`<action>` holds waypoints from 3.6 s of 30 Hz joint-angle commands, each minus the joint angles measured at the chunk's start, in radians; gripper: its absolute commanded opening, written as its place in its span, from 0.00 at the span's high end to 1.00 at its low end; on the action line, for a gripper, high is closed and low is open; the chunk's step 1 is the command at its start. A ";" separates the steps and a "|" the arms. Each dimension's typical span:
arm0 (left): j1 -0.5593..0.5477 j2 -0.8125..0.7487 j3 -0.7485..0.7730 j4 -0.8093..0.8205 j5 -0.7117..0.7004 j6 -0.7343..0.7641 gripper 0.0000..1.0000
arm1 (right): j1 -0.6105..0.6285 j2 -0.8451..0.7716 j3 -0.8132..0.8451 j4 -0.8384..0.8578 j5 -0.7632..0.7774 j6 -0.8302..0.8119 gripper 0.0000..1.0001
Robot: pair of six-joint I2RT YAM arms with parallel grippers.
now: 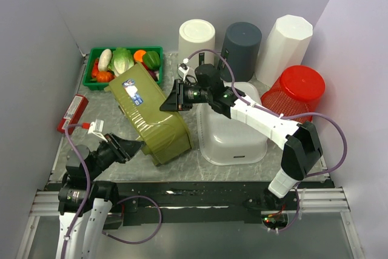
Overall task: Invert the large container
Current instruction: Turn the container upside down at the center of the board.
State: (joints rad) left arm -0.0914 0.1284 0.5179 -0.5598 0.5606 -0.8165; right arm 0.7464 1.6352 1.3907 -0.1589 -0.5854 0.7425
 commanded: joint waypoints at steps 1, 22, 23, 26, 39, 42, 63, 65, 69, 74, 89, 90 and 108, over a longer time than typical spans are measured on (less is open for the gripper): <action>-0.001 0.002 -0.009 0.116 0.002 -0.024 0.72 | 0.007 0.012 -0.039 -0.093 0.032 -0.038 0.69; -0.001 0.125 0.140 0.077 -0.008 0.060 0.99 | 0.010 -0.004 -0.021 -0.146 0.048 -0.075 0.56; -0.001 0.137 0.168 0.068 -0.008 0.069 0.99 | 0.010 -0.009 -0.018 -0.152 0.067 -0.090 0.53; -0.001 0.188 0.223 0.035 0.008 0.112 0.99 | 0.010 -0.040 -0.024 -0.178 0.128 -0.121 0.49; -0.001 0.430 0.389 -0.012 0.160 0.188 0.99 | 0.013 -0.104 -0.024 -0.278 0.247 -0.238 0.69; -0.001 0.462 0.412 -0.017 0.194 0.201 0.99 | 0.019 -0.101 -0.070 -0.243 0.225 -0.213 0.80; -0.001 0.583 0.395 -0.069 0.355 0.335 0.99 | 0.068 -0.204 -0.372 -0.087 0.294 -0.068 0.98; -0.002 0.580 0.349 -0.029 0.358 0.320 0.99 | 0.068 -0.209 -0.384 -0.071 0.292 -0.057 0.98; -0.007 0.576 0.286 0.030 0.358 0.283 0.99 | 0.070 -0.218 -0.403 -0.073 0.302 -0.052 0.98; -0.021 0.577 0.226 0.066 0.319 0.260 0.99 | 0.068 -0.239 -0.417 -0.087 0.322 -0.060 0.96; -0.037 0.556 0.182 0.143 0.277 0.191 0.81 | 0.067 -0.239 -0.395 -0.110 0.320 -0.074 0.92; -0.037 0.556 0.183 0.140 0.274 0.197 0.81 | 0.068 -0.241 -0.397 -0.110 0.322 -0.074 0.92; -0.123 0.518 0.120 0.204 0.127 0.114 0.66 | 0.068 -0.256 -0.423 -0.079 0.320 -0.061 0.89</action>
State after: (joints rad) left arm -0.1970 0.6827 0.6163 -0.3794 0.7788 -0.6861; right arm 0.8158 1.4361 0.9737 -0.2657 -0.2783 0.6834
